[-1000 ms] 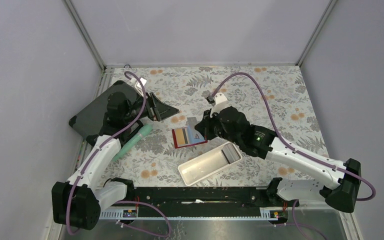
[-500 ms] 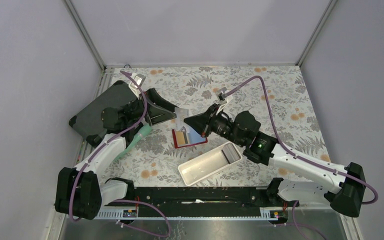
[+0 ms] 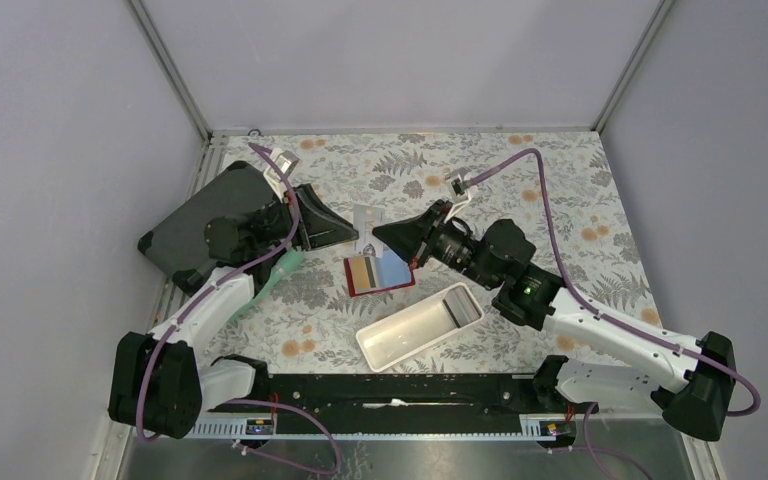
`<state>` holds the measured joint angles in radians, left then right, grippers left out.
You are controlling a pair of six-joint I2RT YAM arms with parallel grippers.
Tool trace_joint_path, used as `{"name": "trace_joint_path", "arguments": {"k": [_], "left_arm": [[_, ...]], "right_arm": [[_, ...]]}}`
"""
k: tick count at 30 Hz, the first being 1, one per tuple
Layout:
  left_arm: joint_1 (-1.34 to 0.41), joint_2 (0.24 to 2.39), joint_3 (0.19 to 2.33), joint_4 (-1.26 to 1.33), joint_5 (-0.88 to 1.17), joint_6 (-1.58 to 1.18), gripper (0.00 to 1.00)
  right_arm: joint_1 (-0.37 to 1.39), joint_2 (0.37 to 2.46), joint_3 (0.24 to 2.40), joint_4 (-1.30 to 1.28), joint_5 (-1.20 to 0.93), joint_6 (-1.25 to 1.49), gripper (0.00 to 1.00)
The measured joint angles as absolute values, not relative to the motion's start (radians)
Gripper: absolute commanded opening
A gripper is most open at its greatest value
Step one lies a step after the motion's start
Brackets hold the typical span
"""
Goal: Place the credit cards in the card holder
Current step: Insert the credit card into the card holder.
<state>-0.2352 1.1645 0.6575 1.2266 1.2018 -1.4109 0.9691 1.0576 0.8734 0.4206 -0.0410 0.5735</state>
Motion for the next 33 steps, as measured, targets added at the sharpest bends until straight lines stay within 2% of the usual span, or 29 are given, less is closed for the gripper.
{"name": "trace_joint_path", "arguments": {"k": [3, 9, 10, 13, 15, 19, 21, 24, 27, 33], "left_arm": [[-0.237, 1.165, 0.657, 1.222, 1.202, -1.408, 0.0], [-0.239, 1.165, 0.657, 1.194, 1.203, -1.382, 0.0], [-0.238, 1.165, 0.657, 1.184, 1.202, -1.375, 0.0], [-0.235, 1.164, 0.658, 1.11, 1.195, -1.315, 0.0], [-0.238, 1.148, 0.672, 0.955, 1.182, -1.216, 0.0], [-0.255, 1.105, 0.764, 0.474, 1.084, -0.905, 0.0], [-0.255, 1.093, 0.791, 0.329, 1.016, -0.804, 0.0], [-0.255, 1.104, 0.793, 0.2, 0.939, -0.733, 0.0], [-0.255, 1.164, 0.793, 0.118, 0.873, -0.714, 0.0], [-0.255, 1.266, 0.77, 0.037, 0.778, -0.725, 0.0]], "right_arm": [[0.965, 1.058, 0.873, 0.424, -0.052, 0.583, 0.0], [0.947, 1.069, 0.877, 0.412, -0.066, 0.59, 0.0], [0.945, 1.072, 0.883, 0.402, -0.067, 0.59, 0.05], [0.938, 1.091, 0.919, 0.339, -0.054, 0.579, 0.35], [0.932, 1.115, 0.949, 0.275, -0.016, 0.559, 0.54], [0.903, 1.167, 0.981, 0.148, 0.052, 0.519, 0.71], [0.871, 1.183, 0.982, 0.088, 0.07, 0.509, 0.78], [0.809, 1.208, 0.983, 0.011, 0.087, 0.495, 0.83], [0.749, 1.24, 0.983, -0.045, 0.094, 0.482, 0.84], [0.67, 1.349, 0.981, -0.104, 0.085, 0.459, 0.73]]}}
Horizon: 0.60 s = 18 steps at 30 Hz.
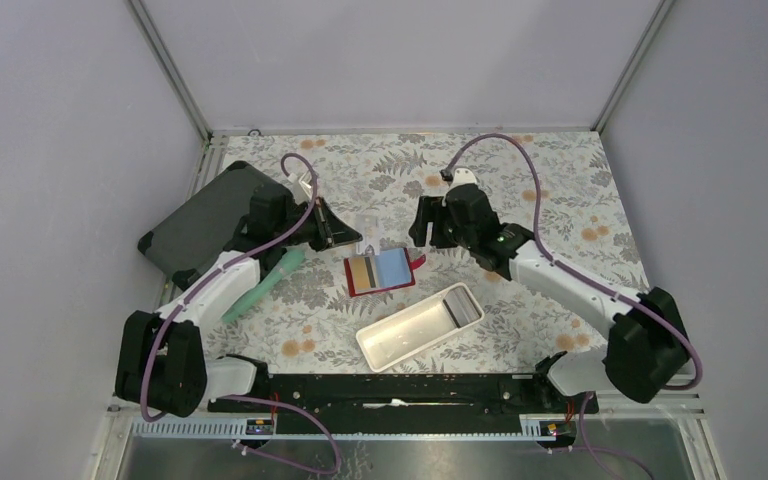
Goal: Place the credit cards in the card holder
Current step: Insert the credit card into the card holder.
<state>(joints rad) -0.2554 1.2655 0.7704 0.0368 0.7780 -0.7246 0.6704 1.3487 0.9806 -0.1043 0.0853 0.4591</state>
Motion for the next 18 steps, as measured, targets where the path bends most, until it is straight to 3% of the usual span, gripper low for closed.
{"name": "trace_joint_path", "arguments": {"k": [18], "left_arm": [[-0.308, 1.364, 0.662, 0.047, 0.593, -0.794, 0.0]], "right_arm": [[0.632, 1.671, 1.015, -0.13, 0.013, 0.389, 0.51]]}}
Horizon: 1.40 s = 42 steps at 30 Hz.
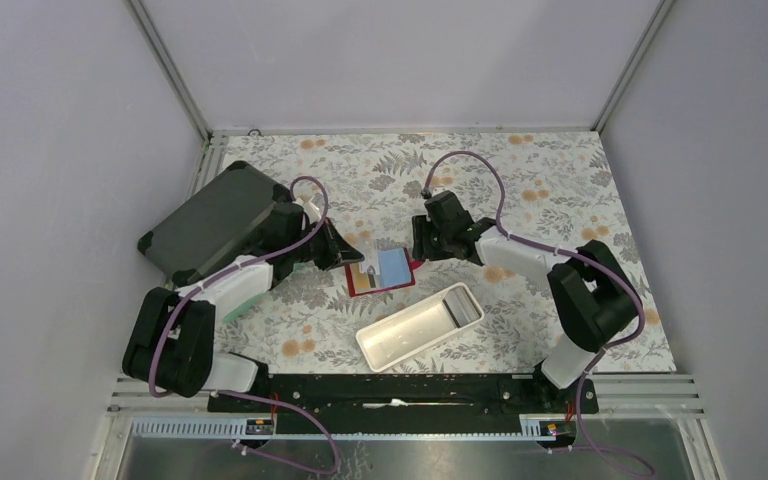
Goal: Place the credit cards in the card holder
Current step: Insert the credit card into the card holder.
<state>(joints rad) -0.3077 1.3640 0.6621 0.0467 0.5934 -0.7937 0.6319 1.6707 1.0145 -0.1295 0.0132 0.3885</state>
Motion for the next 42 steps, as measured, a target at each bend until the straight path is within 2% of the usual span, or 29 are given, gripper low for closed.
{"name": "trace_joint_path", "arguments": {"k": [27, 42], "left_arm": [[-0.334, 1.469, 0.586, 0.19, 0.473, -0.888, 0.0], [-0.35, 1.51, 0.575, 0.216, 0.471, -0.903, 0.0]], "right_arm": [[0.621, 1.77, 1.05, -0.12, -0.013, 0.347, 0.02], [0.62, 1.773, 1.05, -0.12, -0.013, 0.347, 0.0]]}}
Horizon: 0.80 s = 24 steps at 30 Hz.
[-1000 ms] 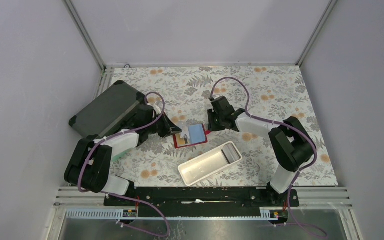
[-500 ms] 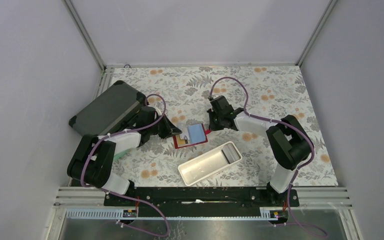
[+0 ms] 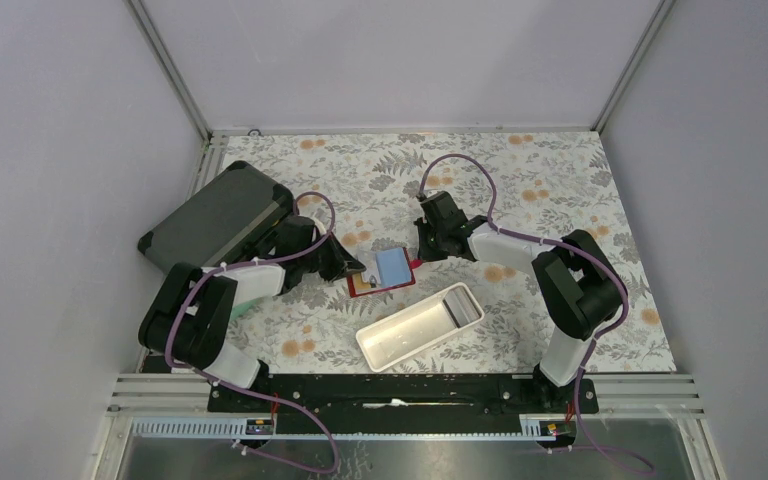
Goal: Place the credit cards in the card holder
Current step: Insert the credit card into the card holder.
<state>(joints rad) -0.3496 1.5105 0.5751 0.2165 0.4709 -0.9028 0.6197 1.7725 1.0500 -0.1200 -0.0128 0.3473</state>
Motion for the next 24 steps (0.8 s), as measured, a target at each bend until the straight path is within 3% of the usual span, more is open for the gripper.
{"name": "trace_joint_path", "arguments": {"k": [24], "left_arm": [[-0.379, 1.536, 0.534, 0.292, 0.474, -0.966, 0.0]], "right_arm": [[0.619, 1.785, 1.051, -0.12, -0.013, 0.348, 0.0]]}}
